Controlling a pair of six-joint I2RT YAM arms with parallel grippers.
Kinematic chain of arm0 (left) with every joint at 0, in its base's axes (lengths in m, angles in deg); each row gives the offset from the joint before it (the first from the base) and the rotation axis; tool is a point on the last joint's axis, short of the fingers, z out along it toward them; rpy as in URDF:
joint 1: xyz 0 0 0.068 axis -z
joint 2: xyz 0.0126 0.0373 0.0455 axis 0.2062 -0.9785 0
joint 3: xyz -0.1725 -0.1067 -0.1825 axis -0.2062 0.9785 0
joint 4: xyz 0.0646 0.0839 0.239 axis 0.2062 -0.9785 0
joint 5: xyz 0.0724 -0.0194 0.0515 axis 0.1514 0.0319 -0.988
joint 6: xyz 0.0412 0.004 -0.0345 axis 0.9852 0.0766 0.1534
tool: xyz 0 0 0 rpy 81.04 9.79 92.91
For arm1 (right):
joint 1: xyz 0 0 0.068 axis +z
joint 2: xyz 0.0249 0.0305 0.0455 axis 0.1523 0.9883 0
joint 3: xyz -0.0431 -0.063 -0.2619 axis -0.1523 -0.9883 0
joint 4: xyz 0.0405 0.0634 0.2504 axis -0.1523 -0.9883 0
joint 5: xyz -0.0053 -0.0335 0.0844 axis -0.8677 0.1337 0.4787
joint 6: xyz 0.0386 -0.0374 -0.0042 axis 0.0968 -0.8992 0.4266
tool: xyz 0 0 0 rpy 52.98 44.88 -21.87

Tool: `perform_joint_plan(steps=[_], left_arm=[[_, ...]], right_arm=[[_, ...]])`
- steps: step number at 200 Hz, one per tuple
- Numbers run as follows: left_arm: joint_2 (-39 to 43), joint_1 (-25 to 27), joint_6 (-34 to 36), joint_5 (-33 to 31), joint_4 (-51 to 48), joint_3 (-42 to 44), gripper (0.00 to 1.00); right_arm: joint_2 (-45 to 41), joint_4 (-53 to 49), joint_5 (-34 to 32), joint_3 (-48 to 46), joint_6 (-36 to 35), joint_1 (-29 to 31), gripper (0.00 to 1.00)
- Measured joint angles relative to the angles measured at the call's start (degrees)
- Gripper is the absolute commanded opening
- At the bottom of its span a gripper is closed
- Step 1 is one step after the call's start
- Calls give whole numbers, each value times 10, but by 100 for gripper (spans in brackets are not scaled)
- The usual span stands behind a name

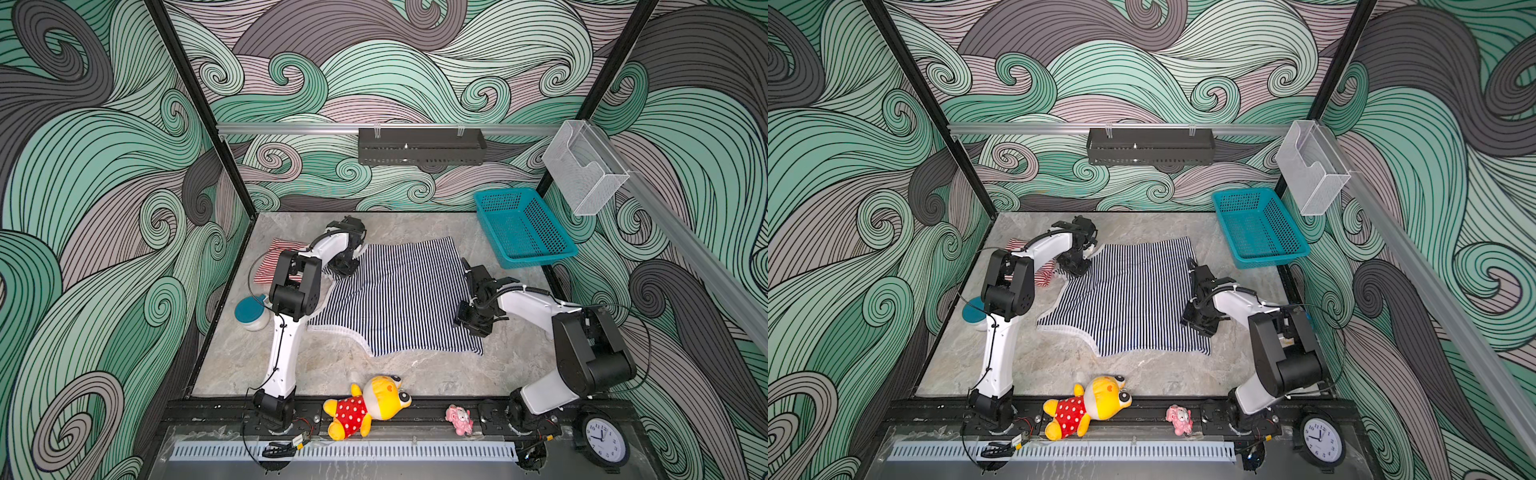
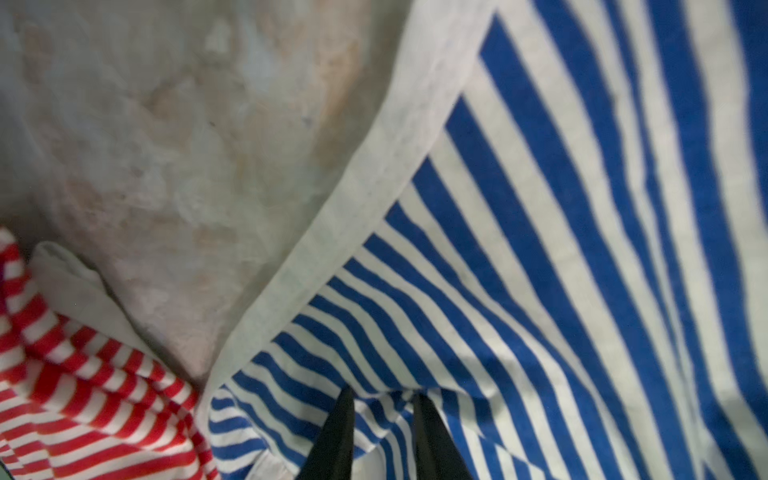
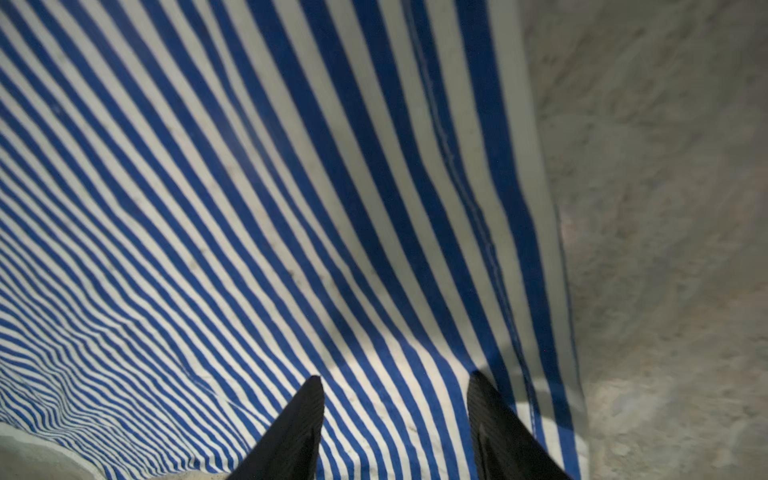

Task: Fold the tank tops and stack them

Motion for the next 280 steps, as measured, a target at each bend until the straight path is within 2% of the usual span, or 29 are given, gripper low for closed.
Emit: perform_joint_plan(steps=[79, 116, 135, 192, 236, 280], left_arm=[[-37, -2, 24, -9, -23, -66, 25], [-47, -9, 28, -26, -34, -82, 23], [-43, -14, 34, -14, -42, -75, 24], [58, 2, 50, 47, -40, 71, 24], [156, 52, 53, 100, -26, 181, 24], [170, 86, 57, 112, -5, 285, 23]], right_arm=[[8, -30, -45, 9, -14, -59, 58], [7, -32, -43, 9, -22, -61, 58], [-11, -25, -26, 0, -27, -59, 60], [-130, -28, 17, -7, -27, -54, 60], [-133, -59, 2, -5, -28, -54, 61], [-155, -74, -11, -43, -18, -54, 62]])
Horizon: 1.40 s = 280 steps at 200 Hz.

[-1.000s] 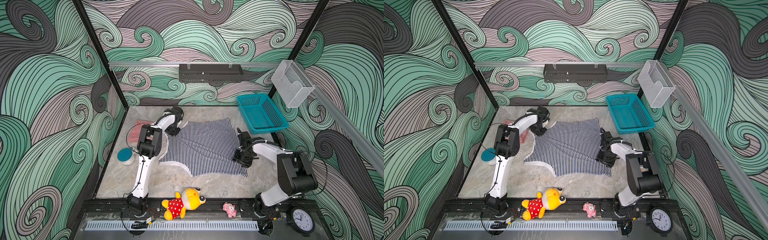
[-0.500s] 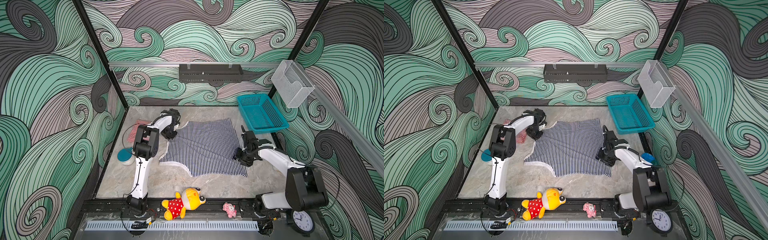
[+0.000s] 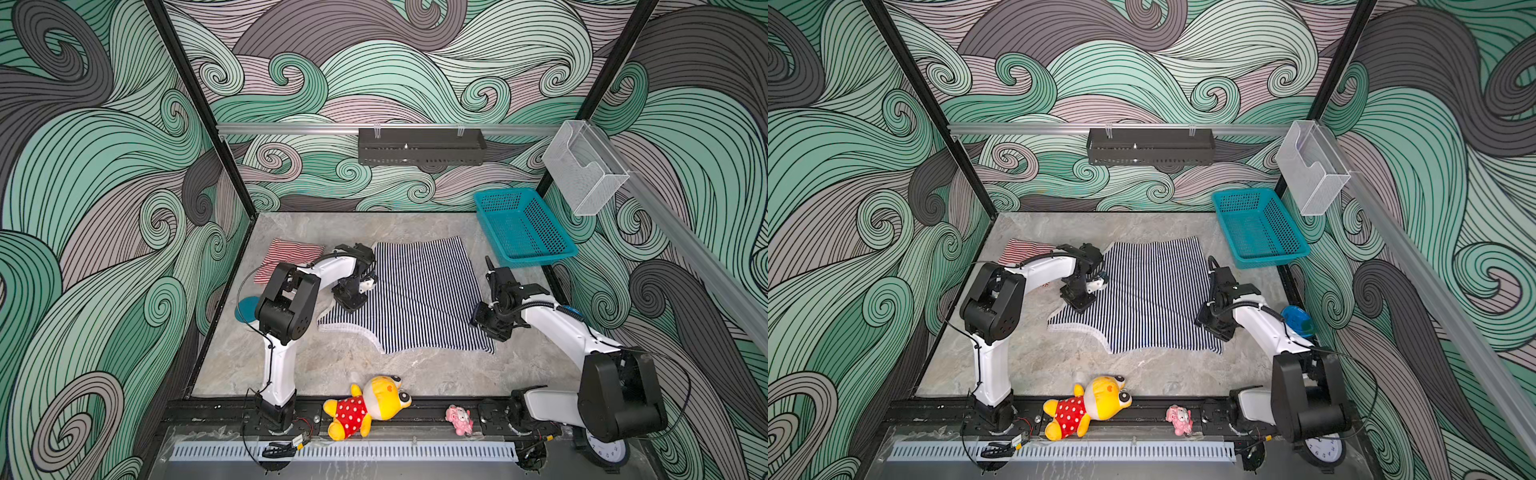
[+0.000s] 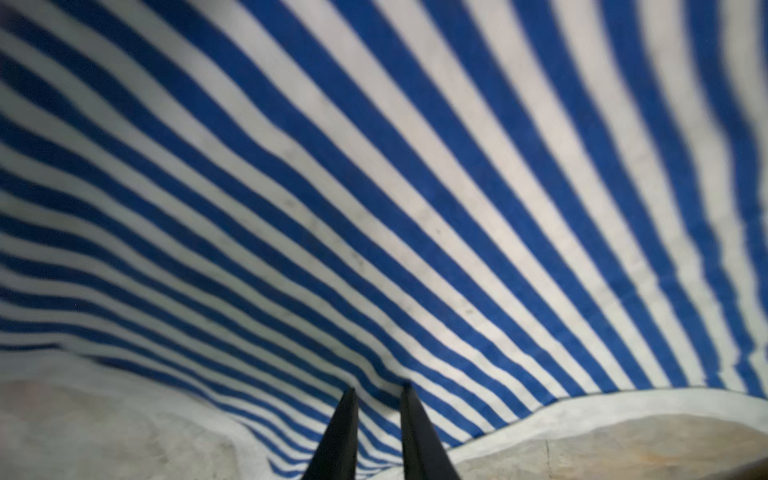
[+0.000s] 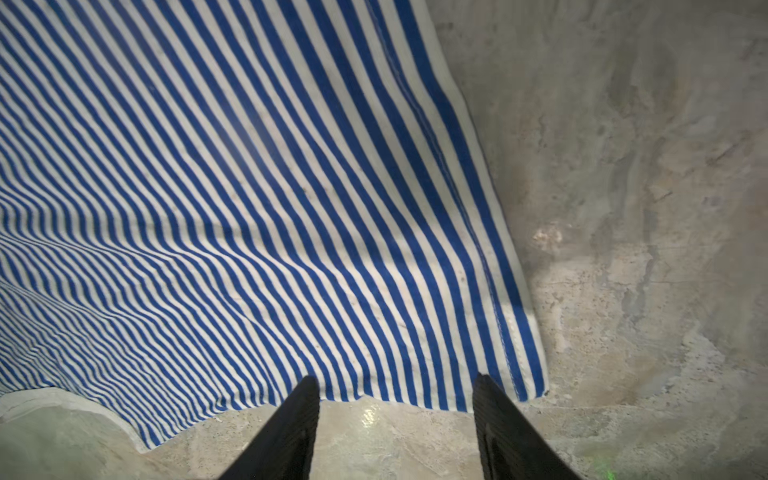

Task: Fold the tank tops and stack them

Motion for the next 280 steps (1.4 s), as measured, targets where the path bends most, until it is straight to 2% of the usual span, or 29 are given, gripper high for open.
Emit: perform_joint_plan(steps=[68, 109, 146, 186, 234, 280], left_arm=[[30, -1, 6, -35, 26, 42, 23], [37, -1, 6, -26, 22, 31, 25], [81, 11, 7, 4, 32, 4, 25], [120, 50, 16, 39, 55, 5, 25], [130, 94, 21, 45, 94, 55, 20], [130, 102, 21, 41, 116, 76, 17]], right_arm=[[-82, -24, -3, -56, 27, -15, 62], [-101, -28, 6, -95, 43, -19, 62], [-130, -32, 12, -131, 69, -22, 54], [-143, -25, 12, -147, 105, -40, 45], [-163, 5, 16, -161, 157, -59, 42], [-143, 35, 17, -164, 172, -69, 39]])
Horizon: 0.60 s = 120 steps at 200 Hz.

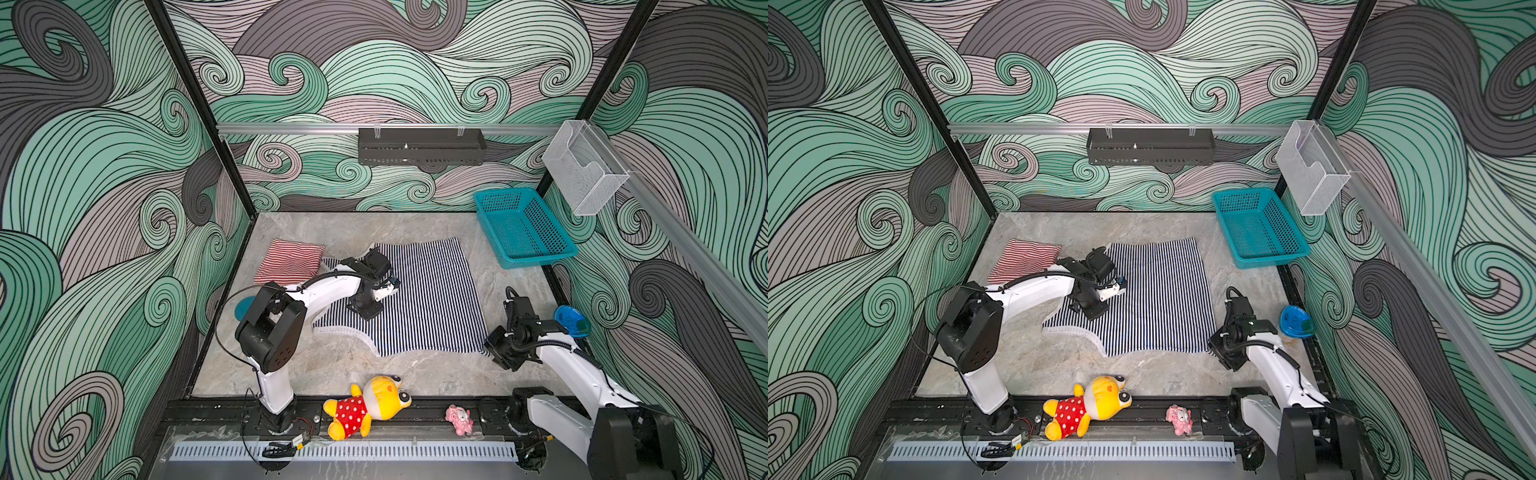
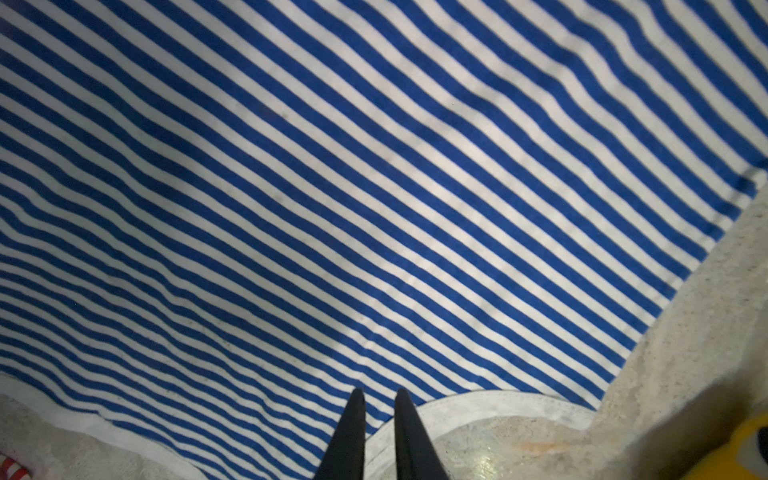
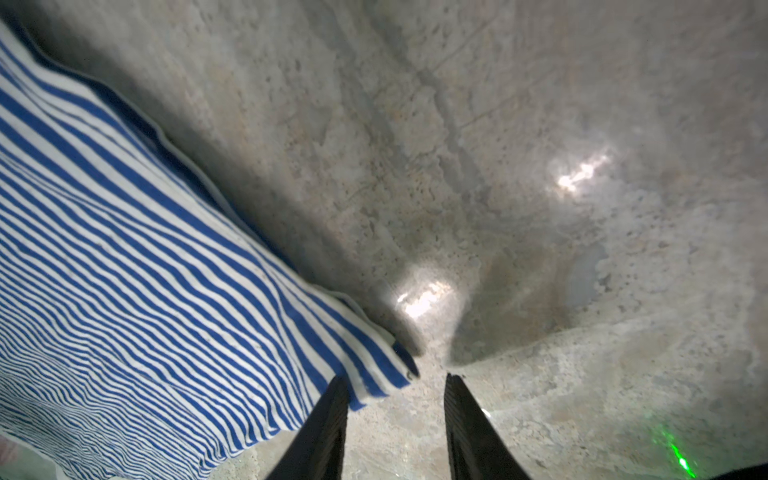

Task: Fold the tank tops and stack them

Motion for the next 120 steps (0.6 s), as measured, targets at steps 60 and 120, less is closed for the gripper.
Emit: perform_joint_plan(steps=[60, 120], left_arm=[[3, 7, 0, -13, 11, 9, 17], [18, 20, 7, -17, 10, 28, 16]], right_arm=[[42, 20, 11, 3, -5, 0, 24], [62, 15, 10, 22, -28, 0, 0]])
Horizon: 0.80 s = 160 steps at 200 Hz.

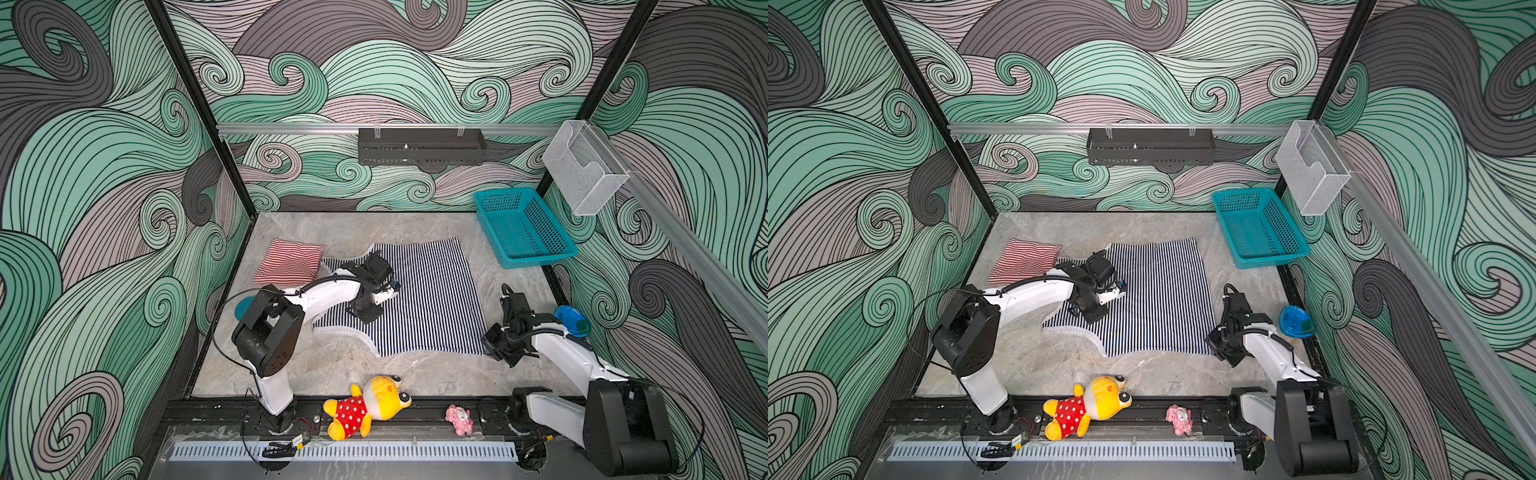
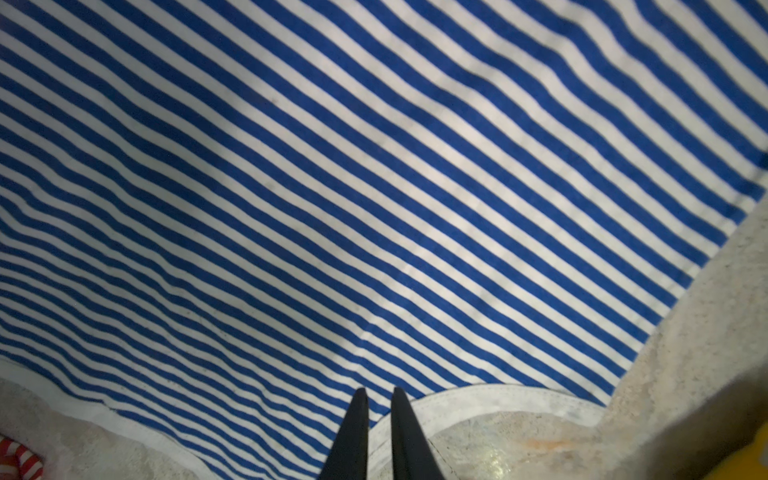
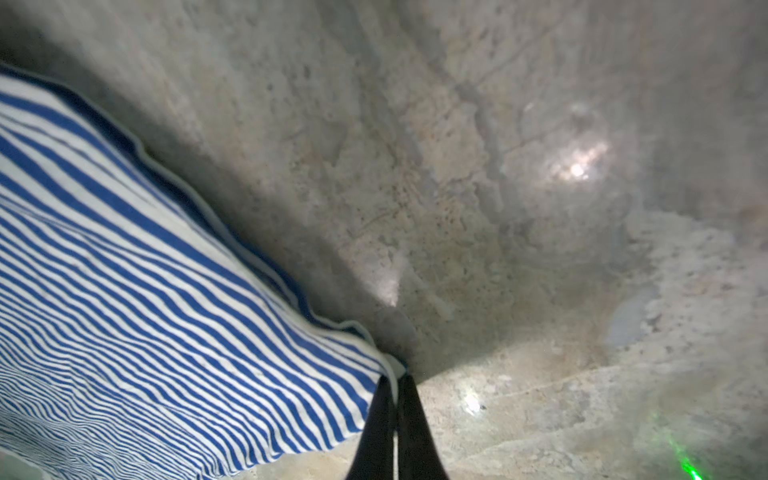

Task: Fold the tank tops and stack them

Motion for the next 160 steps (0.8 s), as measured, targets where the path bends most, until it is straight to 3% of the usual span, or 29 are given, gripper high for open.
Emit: perform_joint_plan(steps=[40, 70, 86, 160], left_arm=[[5, 60, 30, 2, -7, 33, 17], [9, 103, 39, 15, -19, 44, 23], [12, 115, 35, 27, -27, 45, 28], [16, 141, 11, 62, -30, 45, 29]], right_arm=[[2, -19, 0, 43, -29, 0, 0], [4, -33, -4, 74, -52, 0, 0], [6, -38, -4, 84, -61, 0, 0], [19, -39, -1, 91, -68, 1, 0]])
